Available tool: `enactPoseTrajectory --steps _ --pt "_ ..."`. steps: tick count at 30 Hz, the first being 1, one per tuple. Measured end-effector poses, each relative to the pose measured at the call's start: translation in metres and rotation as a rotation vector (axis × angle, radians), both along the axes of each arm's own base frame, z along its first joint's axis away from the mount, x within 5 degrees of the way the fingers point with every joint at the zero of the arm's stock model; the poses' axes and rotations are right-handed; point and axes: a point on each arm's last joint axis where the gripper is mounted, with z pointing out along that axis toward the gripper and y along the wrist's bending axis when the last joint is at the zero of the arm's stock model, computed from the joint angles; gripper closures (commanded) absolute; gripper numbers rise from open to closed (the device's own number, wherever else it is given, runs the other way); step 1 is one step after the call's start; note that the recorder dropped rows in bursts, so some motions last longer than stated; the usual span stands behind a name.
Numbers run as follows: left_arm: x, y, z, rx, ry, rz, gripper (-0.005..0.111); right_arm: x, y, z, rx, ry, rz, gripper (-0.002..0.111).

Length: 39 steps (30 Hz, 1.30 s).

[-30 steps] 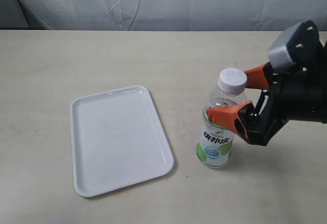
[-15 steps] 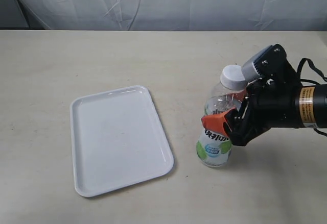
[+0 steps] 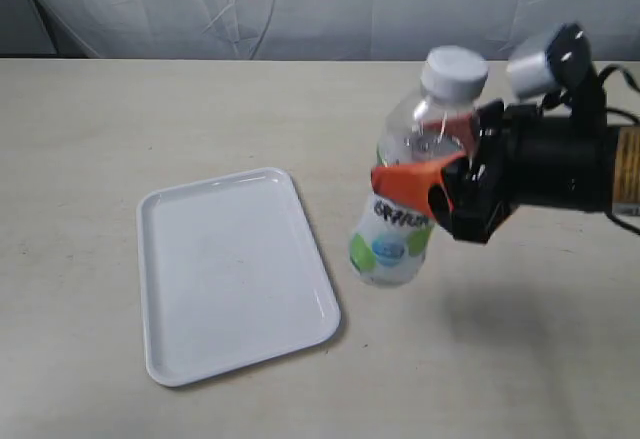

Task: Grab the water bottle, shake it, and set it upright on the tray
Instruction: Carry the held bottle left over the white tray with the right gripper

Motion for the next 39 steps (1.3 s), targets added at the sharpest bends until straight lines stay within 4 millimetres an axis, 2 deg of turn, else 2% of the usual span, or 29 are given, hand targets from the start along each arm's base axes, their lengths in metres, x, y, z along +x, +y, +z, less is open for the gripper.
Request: enactPoseTrajectory --steps 5,7,9,11,12,17,19,22,25,27,28,31,36,37,39 --pt "0.000 0.000 0.000 0.000 0.000 0.000 0.107 -0.011 -0.005 0.072 0.264 -0.182 -0.087 0.109" --pt "0.000 0.000 0.000 0.000 0.000 0.000 0.107 -0.014 -0.007 0.089 0.327 -0.219 -0.136 0.109" --pt "0.000 0.000 0.000 0.000 0.000 0.000 0.107 -0.015 -0.006 0.095 0.357 -0.220 -0.163 0.109" --pt "0.000 0.000 0.000 0.000 0.000 0.000 0.107 -0.016 0.002 0.089 0.311 -0.173 -0.157 0.109" --pt "0.000 0.000 0.000 0.000 0.000 0.000 0.107 -0.016 0.009 0.080 0.255 -0.125 -0.143 0.109" --pt "0.000 0.000 0.000 0.000 0.000 0.000 0.107 -0.015 0.046 0.019 -0.091 0.033 -0.035 0.109" --pt "0.000 0.000 0.000 0.000 0.000 0.000 0.107 -0.018 0.057 0.021 -0.121 0.006 0.017 0.109" --pt "0.000 0.000 0.000 0.000 0.000 0.000 0.107 -0.018 0.072 0.063 -0.045 -0.115 0.054 0.109" --pt "0.000 0.000 0.000 0.000 0.000 0.000 0.107 -0.023 0.080 0.121 0.079 -0.254 0.073 0.109" --pt "0.000 0.000 0.000 0.000 0.000 0.000 0.107 -0.029 0.085 0.144 0.133 -0.297 0.086 0.109" --pt "0.000 0.000 0.000 0.000 0.000 0.000 0.107 -0.030 0.087 0.147 0.141 -0.302 0.091 0.109" --pt "0.000 0.000 0.000 0.000 0.000 0.000 0.107 -0.029 0.104 0.127 0.099 -0.240 0.123 0.109" --pt "0.000 0.000 0.000 0.000 0.000 0.000 0.107 -0.014 0.140 0.023 -0.160 -0.023 0.164 0.109" --pt "0.000 0.000 0.000 0.000 0.000 0.000 0.107 -0.013 0.143 0.011 -0.194 -0.004 0.172 0.109" --pt "0.000 0.000 0.000 0.000 0.000 0.000 0.107 -0.014 0.144 0.008 -0.200 0.001 0.189 0.109"
